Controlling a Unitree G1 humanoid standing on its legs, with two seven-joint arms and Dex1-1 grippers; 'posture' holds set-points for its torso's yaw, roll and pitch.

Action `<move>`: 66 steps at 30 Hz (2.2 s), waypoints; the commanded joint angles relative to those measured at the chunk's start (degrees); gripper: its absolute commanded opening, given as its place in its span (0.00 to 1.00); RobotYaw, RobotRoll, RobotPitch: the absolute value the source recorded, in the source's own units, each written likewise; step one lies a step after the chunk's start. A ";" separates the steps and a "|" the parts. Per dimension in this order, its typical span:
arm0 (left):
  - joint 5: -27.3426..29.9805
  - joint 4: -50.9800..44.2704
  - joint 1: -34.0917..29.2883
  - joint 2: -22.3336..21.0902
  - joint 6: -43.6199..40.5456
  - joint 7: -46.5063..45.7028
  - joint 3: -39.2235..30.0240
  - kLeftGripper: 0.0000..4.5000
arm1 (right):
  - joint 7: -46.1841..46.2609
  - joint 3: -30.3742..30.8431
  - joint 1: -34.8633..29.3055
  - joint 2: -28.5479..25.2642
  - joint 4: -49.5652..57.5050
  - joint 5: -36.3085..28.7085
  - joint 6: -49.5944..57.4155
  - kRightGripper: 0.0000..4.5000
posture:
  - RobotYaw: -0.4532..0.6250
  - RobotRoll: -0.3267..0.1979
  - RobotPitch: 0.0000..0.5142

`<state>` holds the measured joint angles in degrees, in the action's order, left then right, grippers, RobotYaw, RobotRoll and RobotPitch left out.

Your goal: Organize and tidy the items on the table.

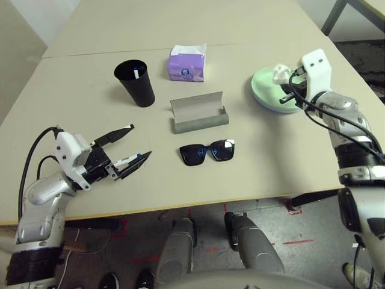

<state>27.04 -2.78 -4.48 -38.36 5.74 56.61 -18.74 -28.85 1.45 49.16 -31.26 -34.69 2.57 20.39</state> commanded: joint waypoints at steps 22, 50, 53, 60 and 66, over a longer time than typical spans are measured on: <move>0.11 9.11 6.00 -2.81 3.41 7.88 0.97 1.00 | -12.99 8.02 0.45 -15.24 68.82 -22.43 58.41 0.99 | 0.27 0.62 0.38; -1.24 12.73 5.83 -4.94 5.92 12.15 0.99 1.00 | -18.62 49.37 26.07 6.50 47.65 -18.57 54.66 0.99 | 0.28 0.62 0.36; -1.28 12.64 6.07 -4.95 5.84 11.95 1.23 1.00 | -18.19 49.87 25.63 8.25 46.02 -17.89 54.09 0.99 | 0.29 0.62 0.36; -0.99 11.84 5.74 -5.38 5.52 11.70 1.17 1.00 | -17.21 51.32 23.29 11.40 41.72 -15.14 50.65 0.99 | 0.30 0.62 0.37; -0.90 11.60 5.54 -5.72 5.30 11.65 0.92 1.00 | -16.01 53.41 17.95 12.07 37.34 -10.58 45.06 0.99 | 0.30 0.62 0.37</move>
<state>26.65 9.16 1.86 -43.48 11.27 68.15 -17.81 -45.12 53.15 67.91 -19.55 3.19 -9.42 67.02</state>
